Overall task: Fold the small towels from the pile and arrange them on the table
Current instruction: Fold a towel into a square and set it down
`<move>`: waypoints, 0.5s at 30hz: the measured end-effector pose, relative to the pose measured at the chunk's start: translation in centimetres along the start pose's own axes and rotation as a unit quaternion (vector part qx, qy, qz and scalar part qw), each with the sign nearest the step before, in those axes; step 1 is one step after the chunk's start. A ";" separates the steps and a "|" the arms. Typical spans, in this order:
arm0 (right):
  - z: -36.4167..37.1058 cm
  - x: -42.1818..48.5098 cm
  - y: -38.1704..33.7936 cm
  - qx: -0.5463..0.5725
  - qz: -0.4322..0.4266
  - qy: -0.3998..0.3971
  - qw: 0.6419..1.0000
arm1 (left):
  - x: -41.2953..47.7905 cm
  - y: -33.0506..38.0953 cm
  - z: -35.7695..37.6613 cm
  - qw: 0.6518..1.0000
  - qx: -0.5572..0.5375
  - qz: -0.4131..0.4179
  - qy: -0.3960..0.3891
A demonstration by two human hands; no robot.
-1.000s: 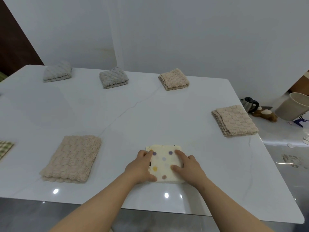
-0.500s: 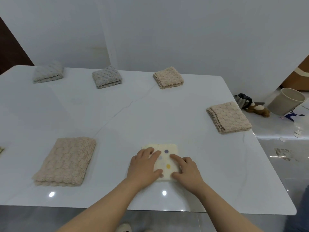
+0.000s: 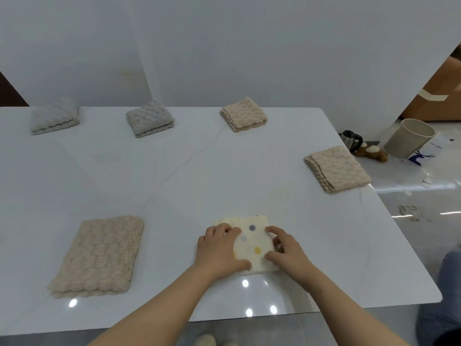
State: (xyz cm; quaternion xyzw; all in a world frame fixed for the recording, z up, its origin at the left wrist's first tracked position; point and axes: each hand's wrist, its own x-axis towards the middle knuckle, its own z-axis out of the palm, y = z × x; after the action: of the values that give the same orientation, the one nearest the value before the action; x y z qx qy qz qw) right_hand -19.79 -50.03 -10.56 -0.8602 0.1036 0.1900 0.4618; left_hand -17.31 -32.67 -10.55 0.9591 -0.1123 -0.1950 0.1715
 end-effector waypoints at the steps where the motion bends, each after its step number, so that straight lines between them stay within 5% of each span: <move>1: 0.1 -0.2 0.0 0.029 0.007 0.016 0.999 | 0.1 0.1 -0.1 1.000 -0.007 0.004 0.017; 6: -0.5 -0.3 0.6 0.026 0.014 0.069 0.997 | 0.8 1.5 -0.8 0.995 -0.033 0.037 0.086; 15: -7.1 1.1 3.2 0.022 -0.022 0.087 0.996 | 2.9 7.8 0.0 0.994 -0.027 0.071 0.077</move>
State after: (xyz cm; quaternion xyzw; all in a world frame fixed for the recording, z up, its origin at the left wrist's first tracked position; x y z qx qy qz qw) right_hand -18.32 -57.69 -9.86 -0.8651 0.1285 0.1019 0.4740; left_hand -15.86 -40.62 -8.65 0.9560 -0.1613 -0.1109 0.2187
